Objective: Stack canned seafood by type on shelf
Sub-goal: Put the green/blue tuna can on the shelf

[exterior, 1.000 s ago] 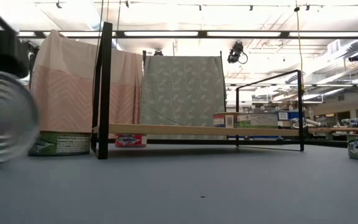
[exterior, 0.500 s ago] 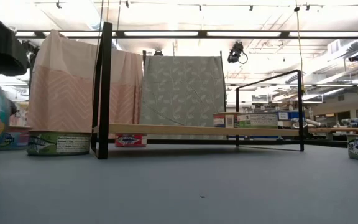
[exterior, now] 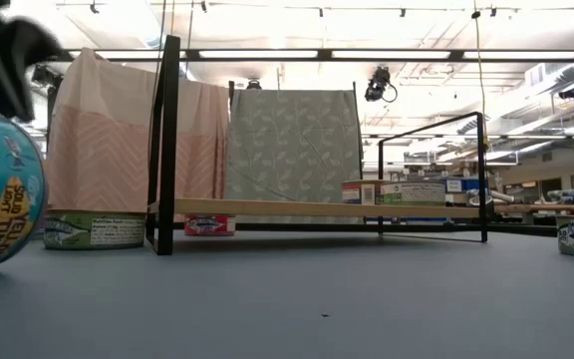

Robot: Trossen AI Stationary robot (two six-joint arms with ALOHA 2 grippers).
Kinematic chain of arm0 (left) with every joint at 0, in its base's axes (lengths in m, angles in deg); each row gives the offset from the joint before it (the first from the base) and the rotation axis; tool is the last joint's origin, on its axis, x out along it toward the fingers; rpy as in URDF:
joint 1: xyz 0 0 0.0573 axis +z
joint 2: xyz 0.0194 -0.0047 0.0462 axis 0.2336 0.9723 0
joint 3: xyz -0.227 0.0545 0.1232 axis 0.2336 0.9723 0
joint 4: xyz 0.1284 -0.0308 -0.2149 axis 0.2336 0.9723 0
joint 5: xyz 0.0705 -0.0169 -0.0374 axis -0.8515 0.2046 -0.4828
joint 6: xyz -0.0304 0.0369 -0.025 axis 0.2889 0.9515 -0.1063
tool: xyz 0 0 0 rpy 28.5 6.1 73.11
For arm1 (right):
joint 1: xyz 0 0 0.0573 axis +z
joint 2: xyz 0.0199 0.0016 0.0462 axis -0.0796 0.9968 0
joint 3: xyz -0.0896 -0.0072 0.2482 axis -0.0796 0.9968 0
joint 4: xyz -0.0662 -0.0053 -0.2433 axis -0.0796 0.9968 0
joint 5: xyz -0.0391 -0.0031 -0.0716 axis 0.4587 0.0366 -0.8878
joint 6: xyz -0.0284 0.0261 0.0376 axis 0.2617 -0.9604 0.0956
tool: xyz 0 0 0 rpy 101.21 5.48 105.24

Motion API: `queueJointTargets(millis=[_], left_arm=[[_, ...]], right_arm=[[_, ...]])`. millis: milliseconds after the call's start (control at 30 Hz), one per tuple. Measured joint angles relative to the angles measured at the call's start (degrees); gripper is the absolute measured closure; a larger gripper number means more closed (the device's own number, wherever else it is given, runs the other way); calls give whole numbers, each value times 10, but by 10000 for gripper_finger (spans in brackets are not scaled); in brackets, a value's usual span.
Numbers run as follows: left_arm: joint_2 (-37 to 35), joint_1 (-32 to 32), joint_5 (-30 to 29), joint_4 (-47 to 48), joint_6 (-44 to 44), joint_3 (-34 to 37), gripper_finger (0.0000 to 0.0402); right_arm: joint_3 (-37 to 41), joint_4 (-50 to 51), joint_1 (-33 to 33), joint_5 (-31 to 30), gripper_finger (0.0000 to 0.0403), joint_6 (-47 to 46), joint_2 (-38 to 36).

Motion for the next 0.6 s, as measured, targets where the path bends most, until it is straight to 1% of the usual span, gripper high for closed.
queueJointTargets(millis=[133,333,400,500,600], left_arm=[[0,0,3,-2,0,-38,264],[0,1,71,-28,-2,-42,177],[0,4,85,-30,-5,-42,147],[0,6,88,-32,-6,-42,109],[2,7,88,-37,-6,-42,86]], right_arm=[[0,0,5,1,392,0,0],[0,0,11,1,392,0,0],[0,0,11,0,392,0,0],[0,0,12,-1,392,0,0],[0,0,12,-1,392,0,0]])
